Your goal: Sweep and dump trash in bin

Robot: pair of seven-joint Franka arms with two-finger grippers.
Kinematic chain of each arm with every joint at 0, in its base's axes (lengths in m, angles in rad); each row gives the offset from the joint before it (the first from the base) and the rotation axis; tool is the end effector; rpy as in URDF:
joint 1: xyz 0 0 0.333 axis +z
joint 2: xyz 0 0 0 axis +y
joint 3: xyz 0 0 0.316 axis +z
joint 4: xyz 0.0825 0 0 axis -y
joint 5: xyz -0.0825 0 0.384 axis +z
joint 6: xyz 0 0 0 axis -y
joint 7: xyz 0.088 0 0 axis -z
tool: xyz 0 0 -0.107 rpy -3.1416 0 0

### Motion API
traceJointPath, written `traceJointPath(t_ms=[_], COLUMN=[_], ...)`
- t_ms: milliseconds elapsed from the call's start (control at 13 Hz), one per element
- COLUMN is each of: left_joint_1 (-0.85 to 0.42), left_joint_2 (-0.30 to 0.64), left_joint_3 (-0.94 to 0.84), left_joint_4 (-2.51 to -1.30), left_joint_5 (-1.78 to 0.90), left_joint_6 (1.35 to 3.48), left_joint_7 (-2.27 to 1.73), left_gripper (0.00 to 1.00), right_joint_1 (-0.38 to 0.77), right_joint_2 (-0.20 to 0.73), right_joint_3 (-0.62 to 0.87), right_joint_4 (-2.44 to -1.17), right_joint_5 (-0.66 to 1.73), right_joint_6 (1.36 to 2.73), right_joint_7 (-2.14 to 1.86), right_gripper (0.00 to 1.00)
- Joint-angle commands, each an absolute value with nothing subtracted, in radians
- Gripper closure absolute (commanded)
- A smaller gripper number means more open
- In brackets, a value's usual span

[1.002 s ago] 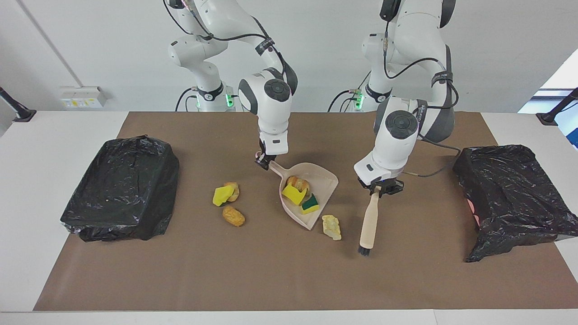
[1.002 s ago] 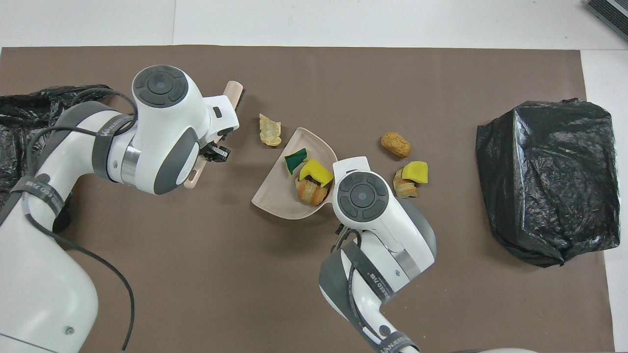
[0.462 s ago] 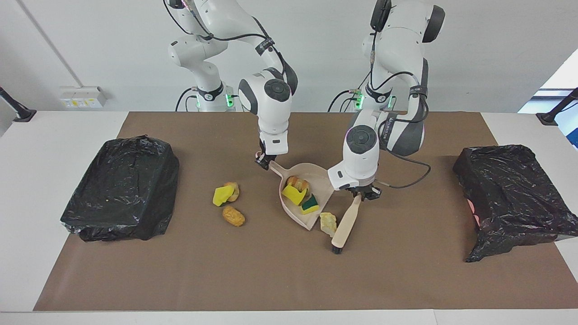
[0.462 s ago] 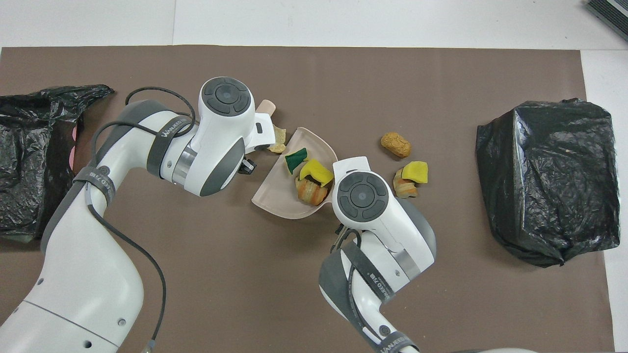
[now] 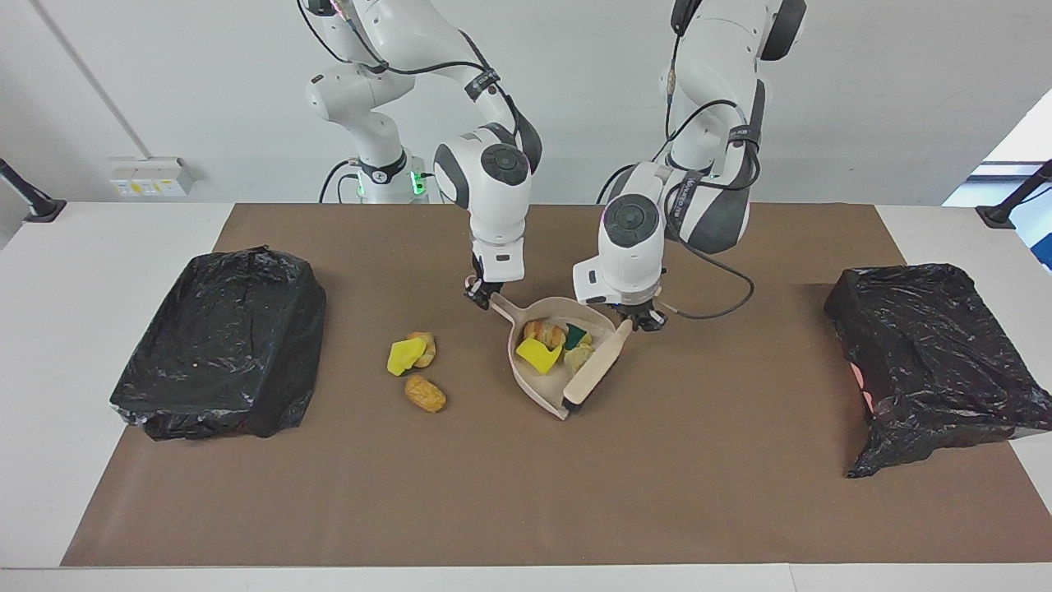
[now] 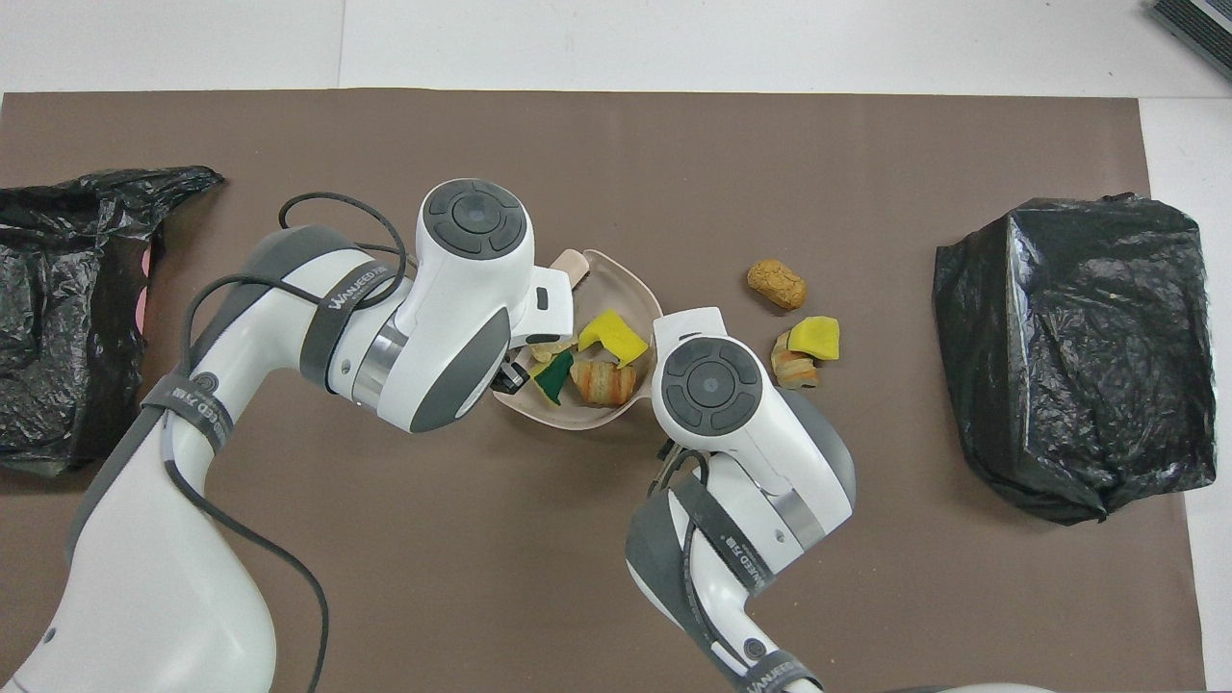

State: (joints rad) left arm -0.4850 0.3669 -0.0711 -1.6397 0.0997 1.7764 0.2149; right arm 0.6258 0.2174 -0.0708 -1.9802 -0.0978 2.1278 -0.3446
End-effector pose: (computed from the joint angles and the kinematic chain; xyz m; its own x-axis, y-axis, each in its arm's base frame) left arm 0.5459 -0.3240 0.3875 0.6777 -0.6964 -0.2363 -0.7191 -0.6948 -0.0148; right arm 0.5018 0.3075 0.3530 0.5771 0.8106 -0.0997 0.8167 -0.5735 0.0644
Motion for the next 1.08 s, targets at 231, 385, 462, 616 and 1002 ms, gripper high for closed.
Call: traceJointPath(t_ms=[231, 385, 462, 616, 1002], left_joint_1=[-0.499, -0.506, -0.511, -0.509, -0.46], left_joint_2=[0.293, 0.293, 0.291, 0.29, 0.215], left_joint_3=[-0.058, -0.057, -0.06, -0.06, -0.051], left_joint_4=[-1.706, -1.698, -1.707, -1.707, -1.706], left_joint_5=[0.078, 0.078, 0.078, 0.077, 0.063], left_joint_6=[1.767, 1.776, 1.807, 1.835, 1.746], left_joint_7=[0.046, -0.012, -0.062, -0.104, -0.112], left_gripper=[1.0, 1.0, 1.0, 1.0, 1.0], right_joint_1=[0.621, 0.621, 0.621, 0.62, 0.604], right_joint_2=[0.193, 0.193, 0.193, 0.193, 0.192], right_joint_3=[-0.066, -0.064, -0.064, -0.064, -0.066], right_joint_4=[-2.002, -2.0, -2.0, -2.0, -1.985], right_joint_5=[-0.1, -0.1, -0.1, -0.1, -0.1], right_joint_6=[2.129, 2.128, 2.128, 2.128, 2.109], right_joint_7=[-0.313, -0.314, -0.318, -0.324, -0.365], right_gripper=[1.0, 1.0, 1.0, 1.0, 1.0])
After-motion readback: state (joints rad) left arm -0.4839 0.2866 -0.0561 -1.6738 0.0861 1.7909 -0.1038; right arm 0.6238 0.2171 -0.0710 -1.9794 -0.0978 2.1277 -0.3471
